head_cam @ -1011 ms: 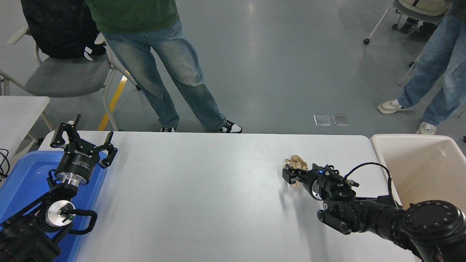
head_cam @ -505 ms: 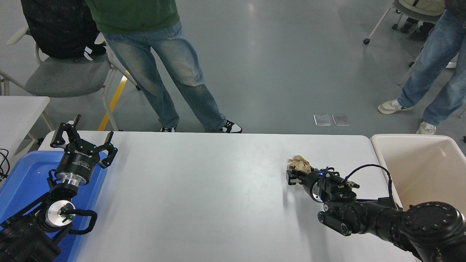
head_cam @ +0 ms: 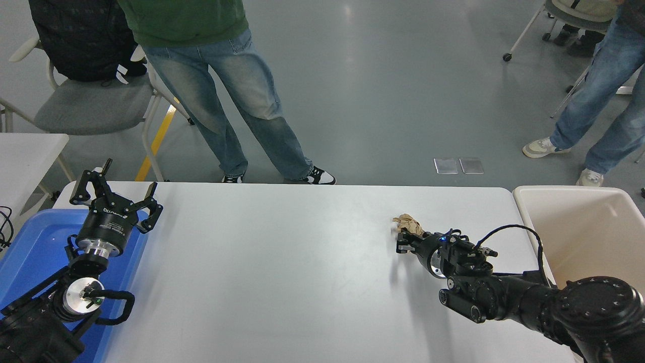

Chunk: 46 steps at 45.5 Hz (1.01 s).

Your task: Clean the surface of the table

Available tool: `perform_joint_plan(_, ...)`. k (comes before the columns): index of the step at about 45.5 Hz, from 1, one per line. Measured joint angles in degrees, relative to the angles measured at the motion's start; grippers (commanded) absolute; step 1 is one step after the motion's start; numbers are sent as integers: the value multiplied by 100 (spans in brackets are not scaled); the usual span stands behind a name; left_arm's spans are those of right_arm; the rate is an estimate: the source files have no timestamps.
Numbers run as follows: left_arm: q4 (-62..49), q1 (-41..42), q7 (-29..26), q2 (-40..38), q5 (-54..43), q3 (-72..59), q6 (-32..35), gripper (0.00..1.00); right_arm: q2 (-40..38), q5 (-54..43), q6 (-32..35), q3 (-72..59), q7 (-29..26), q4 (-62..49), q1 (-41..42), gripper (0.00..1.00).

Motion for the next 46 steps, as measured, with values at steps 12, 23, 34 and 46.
perform_joint_plan(12,0,0,0,0,-1,0,1,99,-455,503,46,45,89,884,424,0)
perform_joint_plan(23,0,0,-1,0,-1,0,1,99,-1469,700,49,103,105,2370,902,0)
perform_joint_plan(34,0,1,-1,2,-2,1,1,99,-2754,758,89,132,98,3791,1367,0)
perform_joint_plan(46,0,0,-1,2,-1,2,1,99,-4388,777,226,331,143,5174,1790,0)
